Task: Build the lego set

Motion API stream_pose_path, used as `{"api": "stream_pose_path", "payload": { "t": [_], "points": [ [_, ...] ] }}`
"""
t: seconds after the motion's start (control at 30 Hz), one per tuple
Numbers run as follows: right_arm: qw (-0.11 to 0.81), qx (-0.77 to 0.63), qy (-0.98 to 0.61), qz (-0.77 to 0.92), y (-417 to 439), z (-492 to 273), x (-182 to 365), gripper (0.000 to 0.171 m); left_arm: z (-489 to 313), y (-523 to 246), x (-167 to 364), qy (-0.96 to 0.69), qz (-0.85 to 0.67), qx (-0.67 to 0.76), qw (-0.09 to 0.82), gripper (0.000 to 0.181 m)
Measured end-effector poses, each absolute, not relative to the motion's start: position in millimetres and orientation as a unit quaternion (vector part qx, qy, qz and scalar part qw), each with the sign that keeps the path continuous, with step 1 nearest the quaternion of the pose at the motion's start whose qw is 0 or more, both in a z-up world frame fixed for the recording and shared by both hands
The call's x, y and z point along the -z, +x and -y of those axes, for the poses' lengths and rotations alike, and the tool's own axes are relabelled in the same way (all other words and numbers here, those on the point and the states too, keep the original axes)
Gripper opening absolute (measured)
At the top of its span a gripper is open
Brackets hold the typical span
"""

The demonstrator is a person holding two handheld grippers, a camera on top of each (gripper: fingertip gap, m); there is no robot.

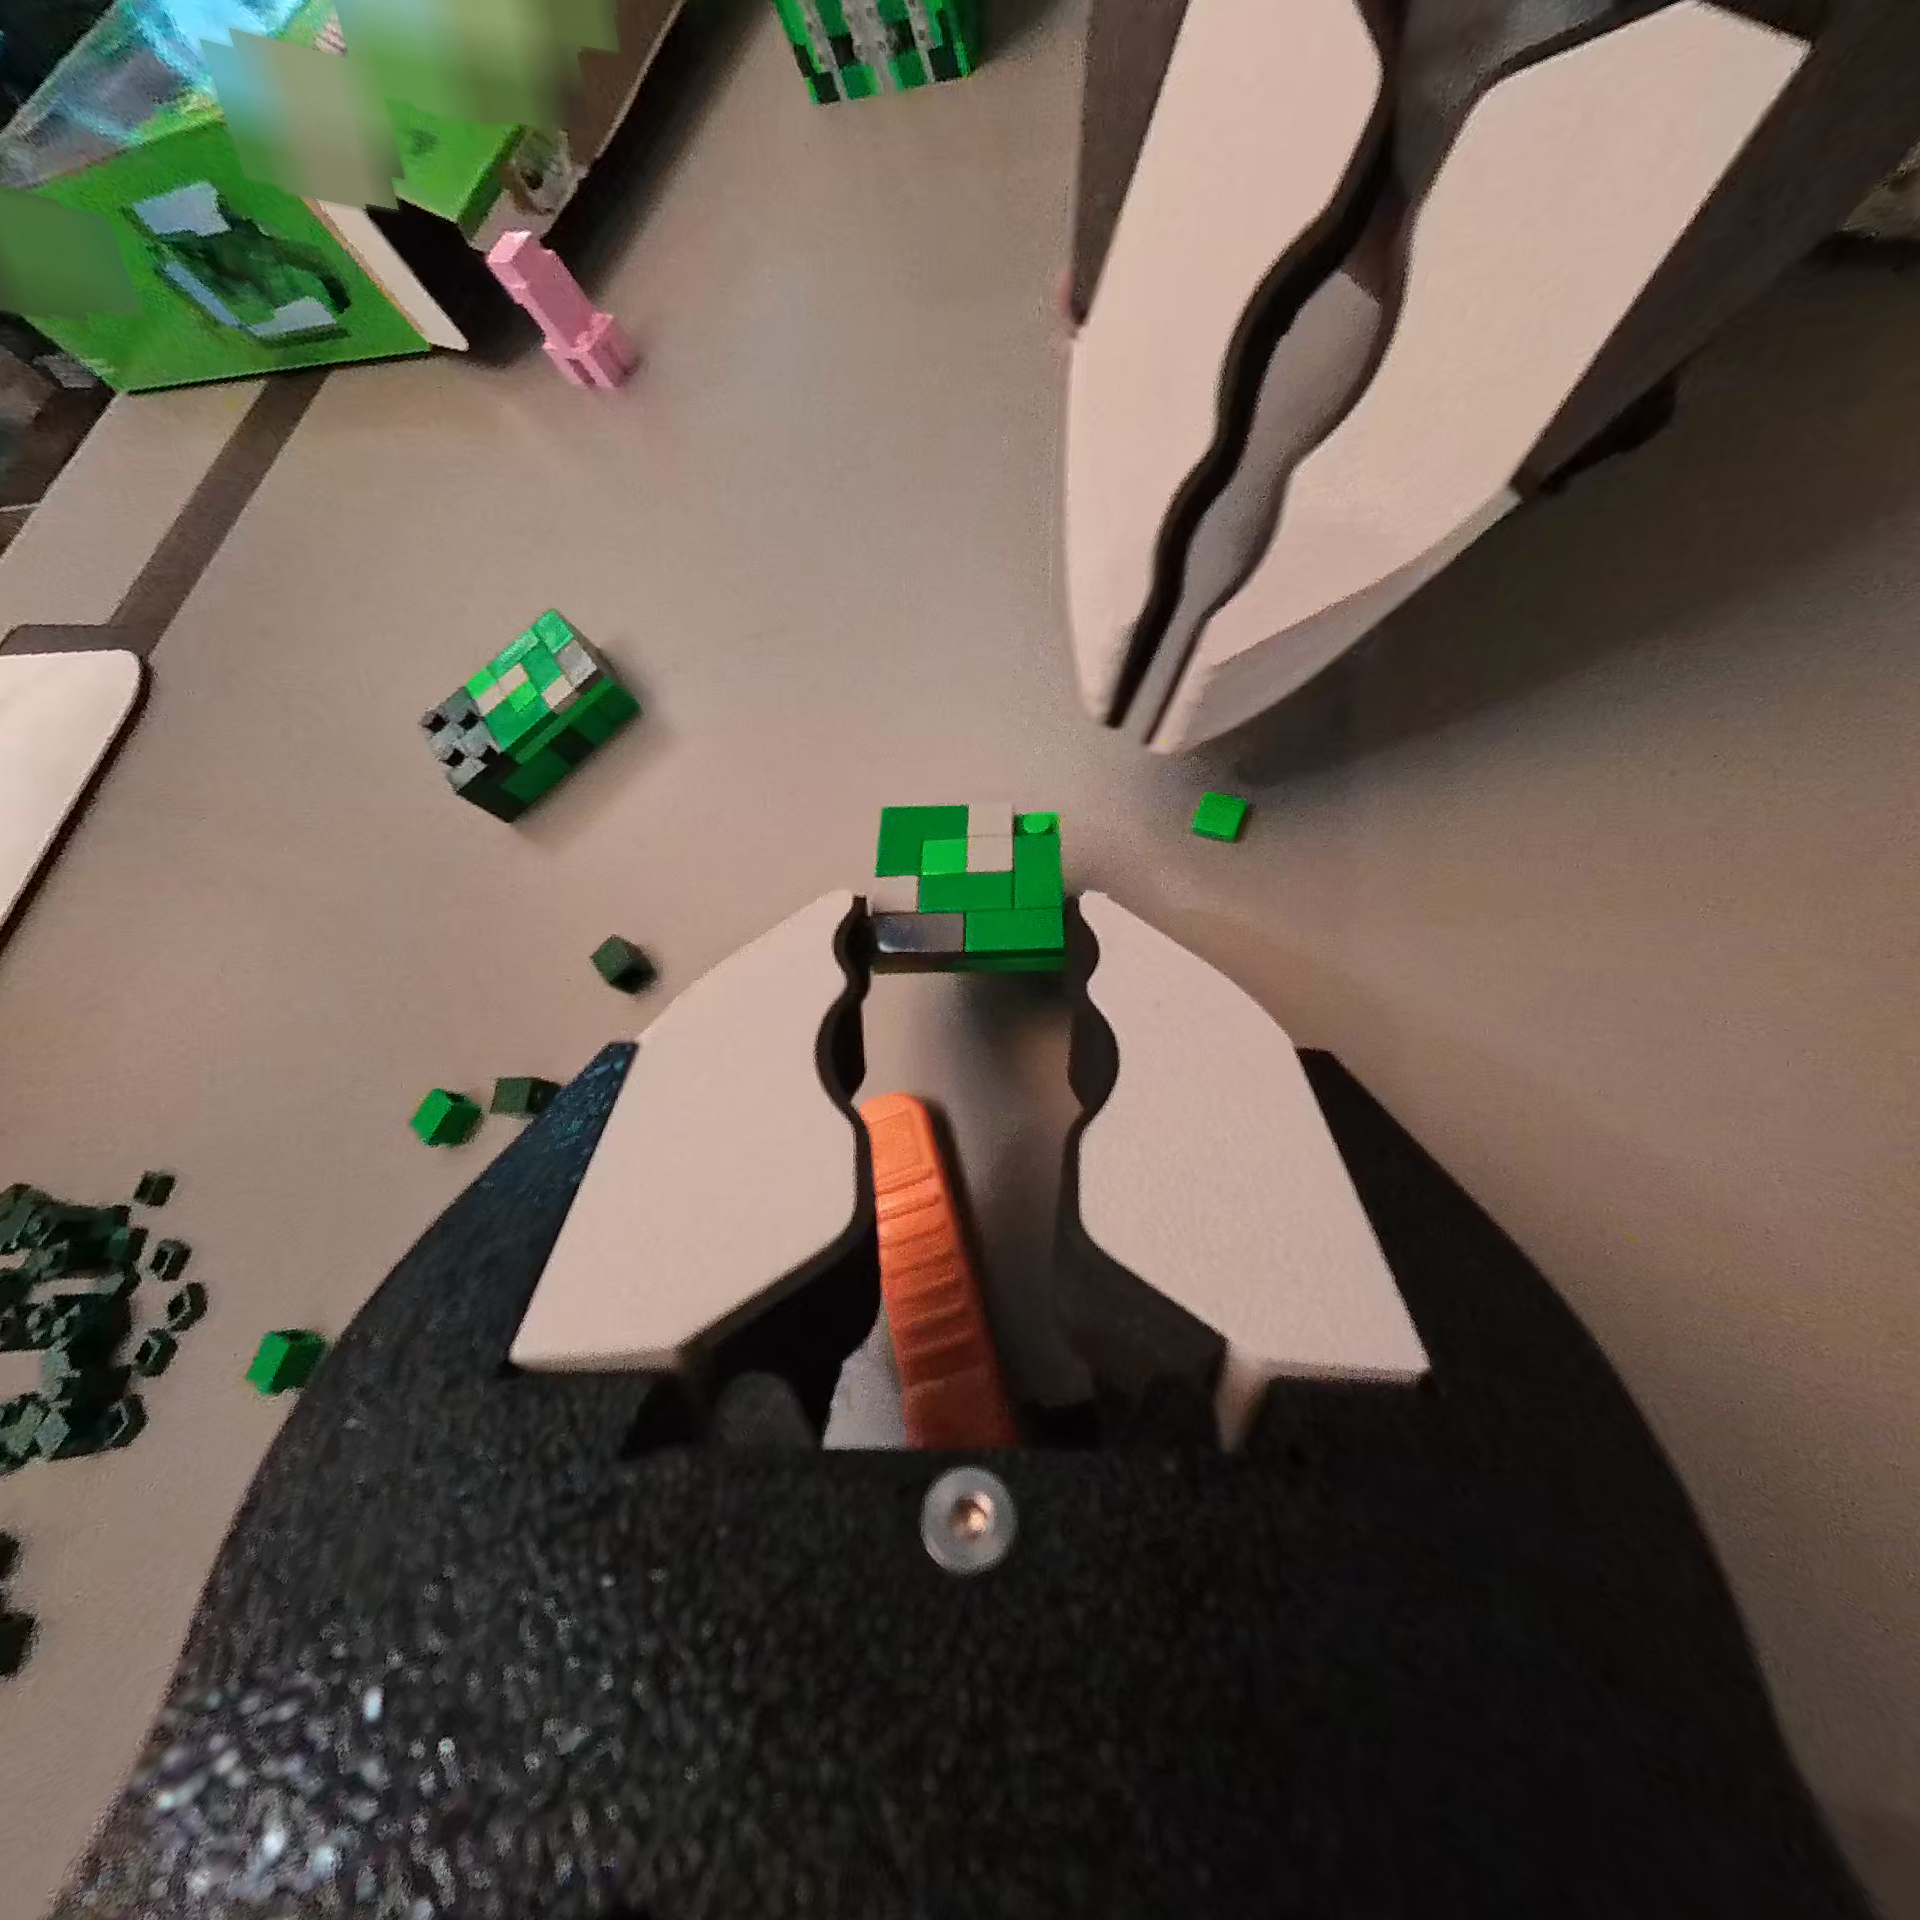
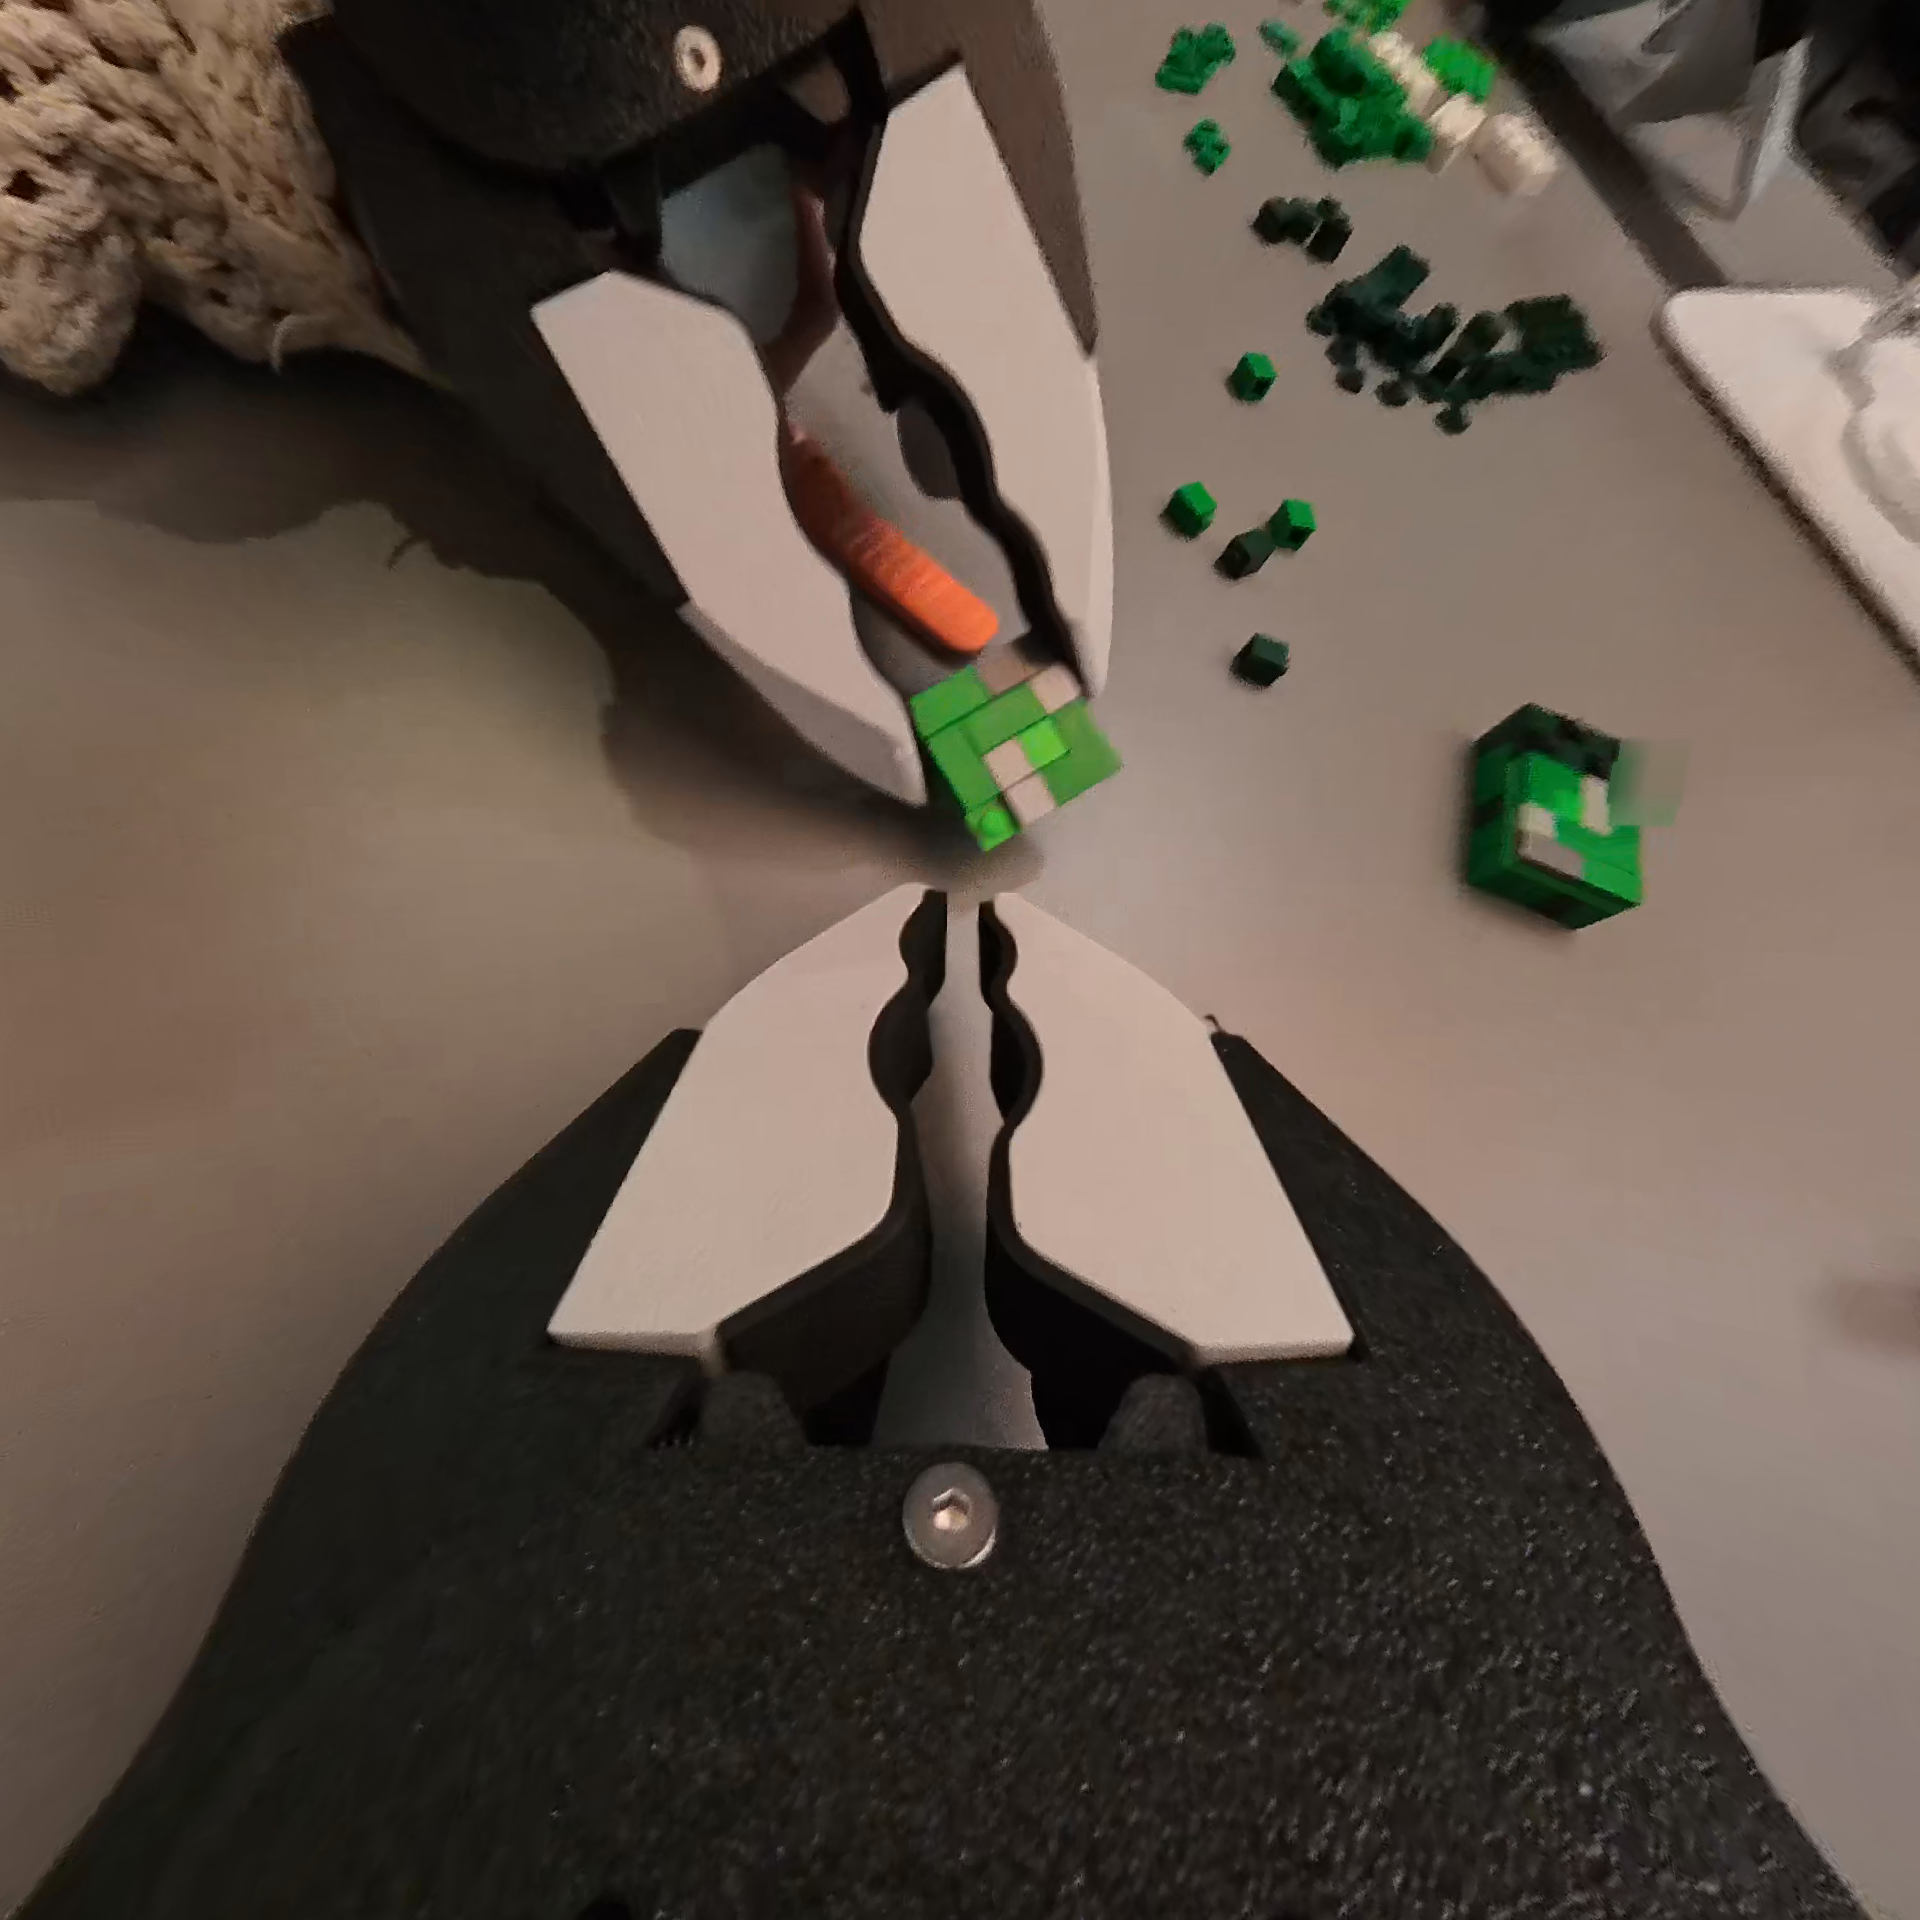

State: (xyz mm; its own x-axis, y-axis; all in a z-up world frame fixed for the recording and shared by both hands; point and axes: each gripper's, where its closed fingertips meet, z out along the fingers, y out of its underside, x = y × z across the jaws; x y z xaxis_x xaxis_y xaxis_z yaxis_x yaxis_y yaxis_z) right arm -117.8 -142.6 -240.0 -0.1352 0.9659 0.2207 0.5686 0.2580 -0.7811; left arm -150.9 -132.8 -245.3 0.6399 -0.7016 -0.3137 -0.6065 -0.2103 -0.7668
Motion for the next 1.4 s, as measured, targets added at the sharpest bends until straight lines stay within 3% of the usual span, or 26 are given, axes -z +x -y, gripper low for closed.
{"api": "stream_pose_path", "payload": {
  "t": [0.1,0.63,1.1,1.4],
  "points": [
    [0.312,-0.287,-0.572,0.702,-110.7,150.7,248.5,0.01,131.0,-154.6,241.7,-0.778,-0.409,0.05,0.474,0.035],
    [0.223,-0.306,-0.537,0.754,-110.5,155.4,260.1,0.015,134.6,-155.4,231.3,-0.771,-0.395,0.095,0.49,0.035],
    [0.229,-0.295,-0.53,0.761,-109.5,157.8,259.9,0.007,135.5,-153.4,226.5,-0.77,-0.382,0.124,0.496,0.035],
    [0.284,-0.374,-0.497,0.73,-110.4,159.4,209.3,0.007,146.1,-138.5,221.0,-0.753,-0.391,0.2,0.491,0.035]
  ]
}}
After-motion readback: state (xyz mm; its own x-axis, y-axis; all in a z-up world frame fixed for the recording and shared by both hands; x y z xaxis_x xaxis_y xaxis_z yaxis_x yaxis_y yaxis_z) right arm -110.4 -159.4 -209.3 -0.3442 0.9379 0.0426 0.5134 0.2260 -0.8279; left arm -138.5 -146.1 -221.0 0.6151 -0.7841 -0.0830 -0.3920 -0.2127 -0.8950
